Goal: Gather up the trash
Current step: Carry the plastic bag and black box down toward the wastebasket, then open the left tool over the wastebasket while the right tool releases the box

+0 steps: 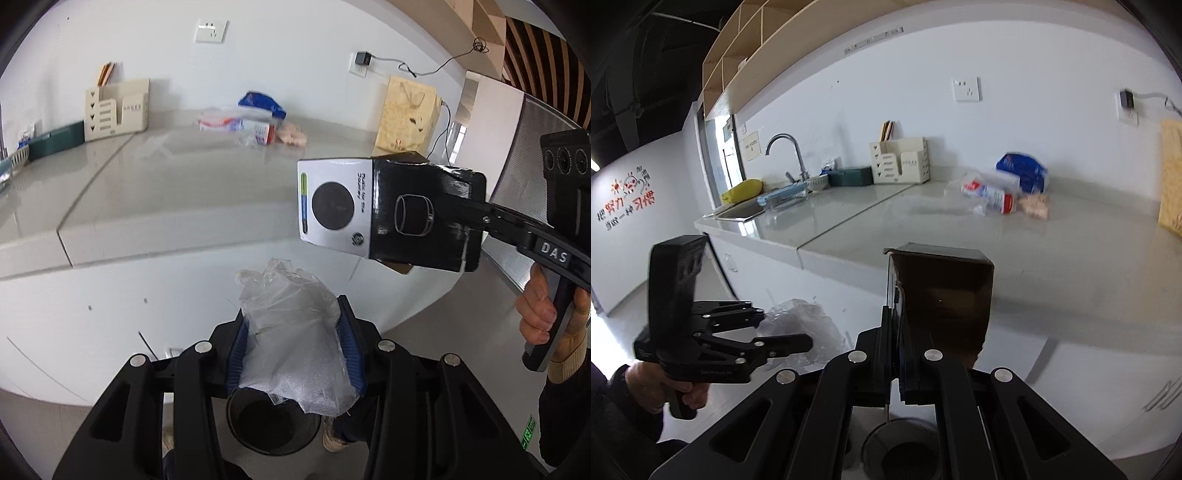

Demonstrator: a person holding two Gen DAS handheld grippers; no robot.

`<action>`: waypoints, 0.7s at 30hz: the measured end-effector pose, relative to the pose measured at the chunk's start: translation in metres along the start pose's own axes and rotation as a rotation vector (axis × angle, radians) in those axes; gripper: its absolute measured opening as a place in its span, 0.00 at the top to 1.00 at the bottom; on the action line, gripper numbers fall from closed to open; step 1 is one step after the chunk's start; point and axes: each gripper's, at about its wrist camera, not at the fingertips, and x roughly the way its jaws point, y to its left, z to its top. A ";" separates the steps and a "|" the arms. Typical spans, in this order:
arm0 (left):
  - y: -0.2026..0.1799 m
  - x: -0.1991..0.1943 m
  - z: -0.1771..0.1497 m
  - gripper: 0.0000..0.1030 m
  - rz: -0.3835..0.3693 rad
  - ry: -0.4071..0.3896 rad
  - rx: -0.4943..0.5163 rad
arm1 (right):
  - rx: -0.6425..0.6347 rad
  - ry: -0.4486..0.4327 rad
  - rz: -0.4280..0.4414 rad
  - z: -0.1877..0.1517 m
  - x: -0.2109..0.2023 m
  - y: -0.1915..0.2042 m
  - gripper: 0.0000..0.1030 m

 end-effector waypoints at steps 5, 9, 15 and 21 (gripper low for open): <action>-0.003 0.024 -0.028 0.57 -0.002 0.085 -0.026 | 0.043 0.052 0.029 -0.036 -0.001 -0.007 0.93; -0.003 0.050 -0.048 0.57 0.002 0.166 -0.035 | 0.072 0.134 0.037 -0.069 0.015 -0.013 0.93; 0.004 0.086 -0.075 0.57 -0.002 0.276 -0.047 | 0.125 0.260 0.046 -0.120 0.058 -0.027 0.93; 0.022 0.128 -0.098 0.57 -0.031 0.368 -0.103 | 0.174 0.336 0.080 -0.144 0.105 -0.044 0.93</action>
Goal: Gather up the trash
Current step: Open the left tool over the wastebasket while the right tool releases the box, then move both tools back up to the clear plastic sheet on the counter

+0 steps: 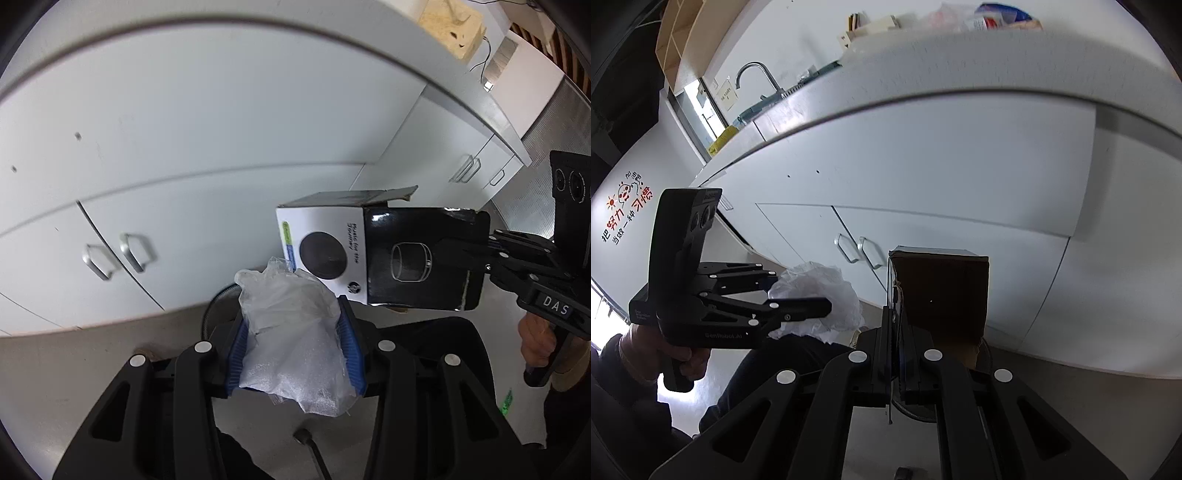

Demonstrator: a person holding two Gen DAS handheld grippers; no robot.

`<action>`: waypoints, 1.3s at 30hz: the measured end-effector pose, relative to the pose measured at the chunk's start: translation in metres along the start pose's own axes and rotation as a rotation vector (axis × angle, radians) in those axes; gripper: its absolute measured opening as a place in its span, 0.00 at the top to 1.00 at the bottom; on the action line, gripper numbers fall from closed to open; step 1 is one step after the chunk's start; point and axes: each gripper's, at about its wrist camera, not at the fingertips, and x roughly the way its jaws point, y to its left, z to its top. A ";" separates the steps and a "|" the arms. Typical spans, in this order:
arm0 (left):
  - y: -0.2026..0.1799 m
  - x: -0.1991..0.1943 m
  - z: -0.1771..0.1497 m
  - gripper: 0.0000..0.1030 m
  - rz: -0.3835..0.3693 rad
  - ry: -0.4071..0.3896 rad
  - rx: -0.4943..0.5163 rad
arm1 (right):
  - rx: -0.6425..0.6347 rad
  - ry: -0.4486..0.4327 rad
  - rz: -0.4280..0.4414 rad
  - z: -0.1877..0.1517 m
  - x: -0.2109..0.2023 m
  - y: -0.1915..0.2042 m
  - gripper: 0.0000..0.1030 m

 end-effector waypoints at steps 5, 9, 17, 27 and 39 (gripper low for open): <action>0.011 0.027 -0.002 0.55 0.005 0.061 0.000 | 0.025 0.048 -0.004 0.004 0.028 -0.016 0.93; 0.016 0.040 -0.002 0.34 0.010 0.091 0.013 | 0.012 0.057 -0.023 0.010 0.037 -0.021 0.83; 0.014 0.046 0.004 0.04 0.039 0.116 0.073 | 0.064 0.003 -0.022 0.023 0.037 -0.037 0.31; 0.017 0.032 0.019 0.04 0.022 0.087 0.068 | 0.066 -0.060 -0.037 0.035 0.025 -0.041 0.10; 0.009 0.010 0.035 0.04 -0.012 0.051 0.093 | 0.056 -0.091 -0.033 0.049 0.013 -0.036 0.09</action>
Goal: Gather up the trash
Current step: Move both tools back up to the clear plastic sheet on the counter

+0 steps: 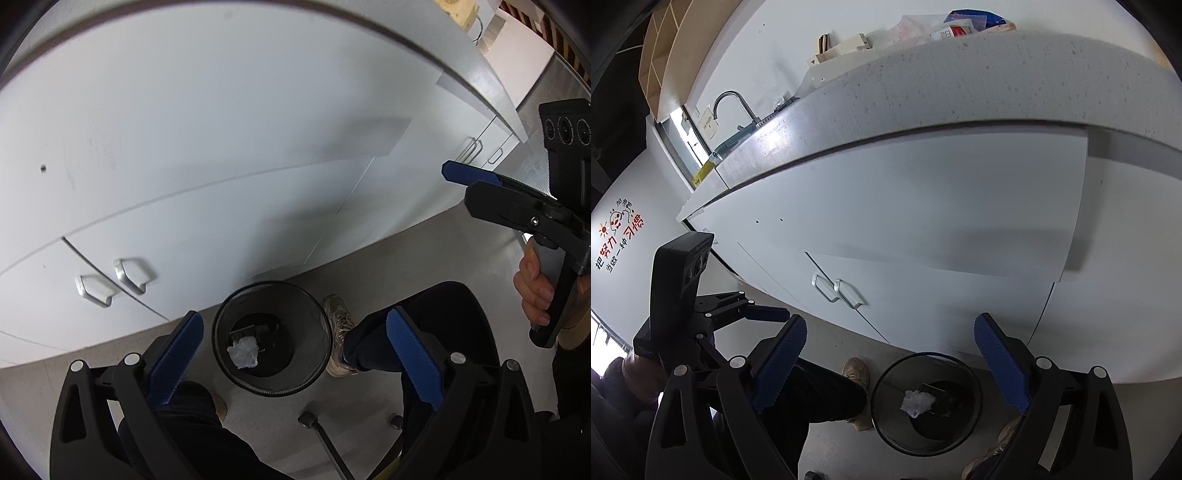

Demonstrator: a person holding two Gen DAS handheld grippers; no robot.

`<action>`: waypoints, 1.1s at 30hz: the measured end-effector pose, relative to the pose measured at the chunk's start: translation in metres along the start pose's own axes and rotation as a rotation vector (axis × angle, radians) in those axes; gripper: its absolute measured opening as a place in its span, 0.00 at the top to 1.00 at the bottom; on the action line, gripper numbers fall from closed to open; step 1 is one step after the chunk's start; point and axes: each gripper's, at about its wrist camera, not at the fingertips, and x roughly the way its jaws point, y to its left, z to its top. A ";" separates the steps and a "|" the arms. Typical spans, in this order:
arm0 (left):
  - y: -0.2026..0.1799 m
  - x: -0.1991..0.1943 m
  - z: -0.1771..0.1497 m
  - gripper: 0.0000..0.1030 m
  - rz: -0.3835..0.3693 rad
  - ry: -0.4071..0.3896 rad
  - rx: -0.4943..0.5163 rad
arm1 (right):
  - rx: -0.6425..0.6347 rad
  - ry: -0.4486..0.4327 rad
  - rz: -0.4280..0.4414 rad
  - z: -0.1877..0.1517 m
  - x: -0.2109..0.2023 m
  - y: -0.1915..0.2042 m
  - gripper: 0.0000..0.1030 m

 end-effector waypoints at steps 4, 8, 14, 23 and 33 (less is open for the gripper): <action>-0.004 -0.018 0.009 0.04 -0.004 -0.051 0.040 | -0.036 -0.036 0.007 0.012 -0.016 0.012 0.09; -0.005 -0.042 0.028 0.04 -0.028 -0.104 0.056 | -0.087 -0.087 -0.014 0.029 -0.034 0.024 0.09; -0.021 -0.098 0.055 0.04 -0.087 -0.228 0.169 | -0.135 -0.174 -0.016 0.066 -0.060 0.038 0.09; -0.015 -0.160 0.102 0.04 -0.021 -0.402 0.237 | -0.228 -0.286 -0.054 0.134 -0.083 0.049 0.08; 0.029 -0.177 0.169 0.04 0.210 -0.534 0.244 | -0.312 -0.355 -0.101 0.219 -0.067 0.047 0.08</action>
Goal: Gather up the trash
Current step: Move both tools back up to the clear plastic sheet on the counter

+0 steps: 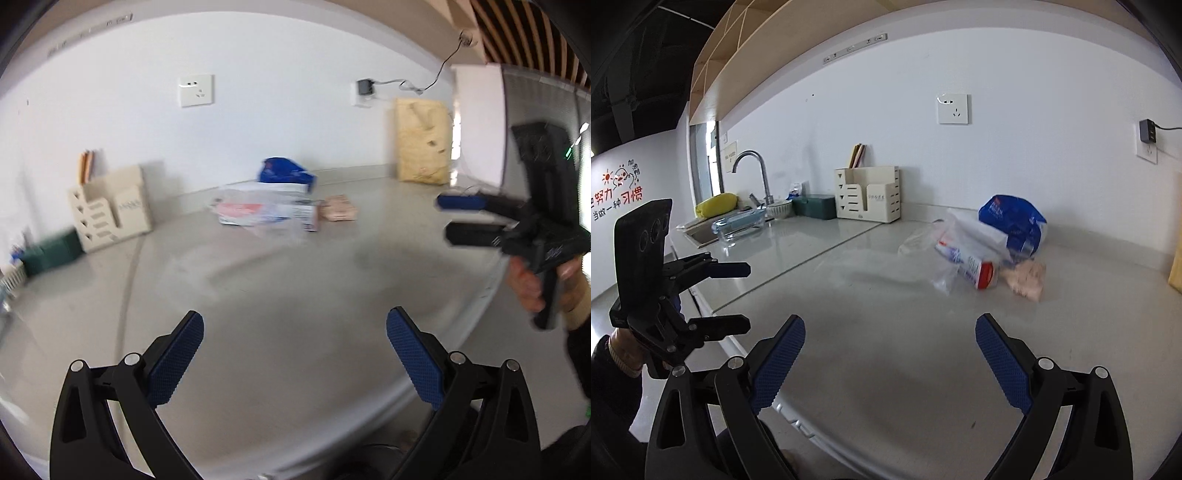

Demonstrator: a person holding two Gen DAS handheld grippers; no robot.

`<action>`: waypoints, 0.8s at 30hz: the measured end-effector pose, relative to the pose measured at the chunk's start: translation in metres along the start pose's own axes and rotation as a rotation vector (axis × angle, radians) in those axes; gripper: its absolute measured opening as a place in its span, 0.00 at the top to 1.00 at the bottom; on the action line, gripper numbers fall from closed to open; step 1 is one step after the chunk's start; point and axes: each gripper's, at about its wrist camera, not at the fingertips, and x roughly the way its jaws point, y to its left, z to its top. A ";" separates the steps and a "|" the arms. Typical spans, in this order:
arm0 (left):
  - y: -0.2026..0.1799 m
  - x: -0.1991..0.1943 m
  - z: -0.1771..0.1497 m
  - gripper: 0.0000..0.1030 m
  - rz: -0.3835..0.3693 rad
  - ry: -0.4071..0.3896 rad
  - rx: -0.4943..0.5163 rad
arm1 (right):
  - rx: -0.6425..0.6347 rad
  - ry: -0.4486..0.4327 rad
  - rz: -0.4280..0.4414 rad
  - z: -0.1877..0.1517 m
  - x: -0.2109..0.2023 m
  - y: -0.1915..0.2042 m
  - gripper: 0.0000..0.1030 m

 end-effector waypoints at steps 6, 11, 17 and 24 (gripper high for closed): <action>0.034 0.051 0.018 0.04 0.061 0.065 -0.037 | 0.013 0.002 -0.012 0.024 0.039 -0.011 0.08; 0.058 0.087 0.025 0.04 0.100 0.125 -0.046 | -0.002 0.016 -0.032 0.045 0.080 -0.014 0.08; 0.069 0.125 0.028 0.09 0.034 0.255 -0.049 | 0.011 0.057 -0.074 0.063 0.134 -0.022 0.08; 0.084 0.131 0.037 0.09 0.072 0.279 -0.081 | -0.031 0.133 -0.147 0.075 0.181 -0.027 0.13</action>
